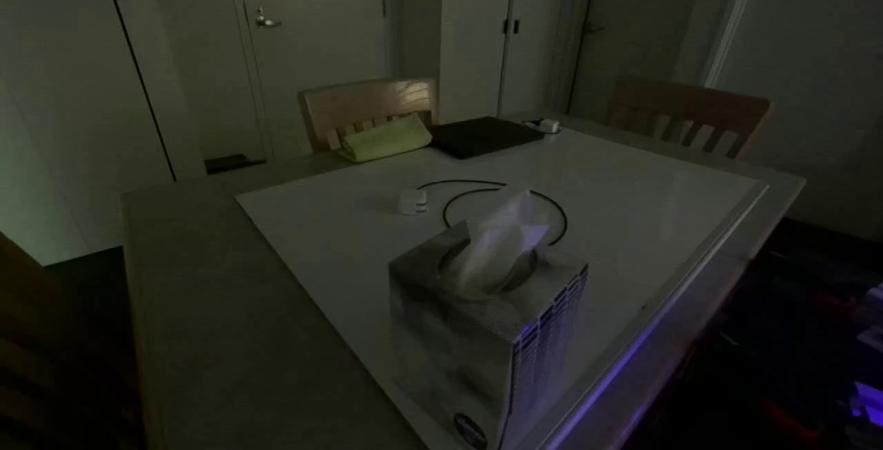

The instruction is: Unwind the charger on the table

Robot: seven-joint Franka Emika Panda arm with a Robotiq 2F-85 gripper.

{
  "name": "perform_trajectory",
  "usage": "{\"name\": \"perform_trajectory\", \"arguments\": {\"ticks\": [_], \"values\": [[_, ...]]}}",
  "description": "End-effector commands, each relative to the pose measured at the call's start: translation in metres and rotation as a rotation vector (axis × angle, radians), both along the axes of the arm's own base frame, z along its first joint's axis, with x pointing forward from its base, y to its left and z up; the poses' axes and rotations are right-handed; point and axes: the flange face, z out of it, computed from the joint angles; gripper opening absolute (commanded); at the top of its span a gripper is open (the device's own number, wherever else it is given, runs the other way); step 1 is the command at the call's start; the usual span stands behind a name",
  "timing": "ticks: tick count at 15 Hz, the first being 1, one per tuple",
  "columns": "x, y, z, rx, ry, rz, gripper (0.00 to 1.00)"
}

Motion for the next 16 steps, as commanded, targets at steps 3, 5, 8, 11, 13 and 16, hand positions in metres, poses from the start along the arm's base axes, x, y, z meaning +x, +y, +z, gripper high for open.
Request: {"name": "perform_trajectory", "arguments": {"ticks": [3,5,8,11,13,16], "values": [[0.011,0.001,-0.003,0.015,-0.002,-0.038,1.0],[0.025,0.004,-0.006,0.015,-0.027,-0.079,1.0],[0.051,0.01,-0.016,0.018,-0.059,-0.14,1.0],[0.078,0.022,-0.034,0.043,-0.096,-0.182,1.0],[0.096,0.031,-0.048,0.074,-0.118,-0.202,1.0],[0.119,0.044,-0.066,0.124,-0.138,-0.249,1.0]]}}
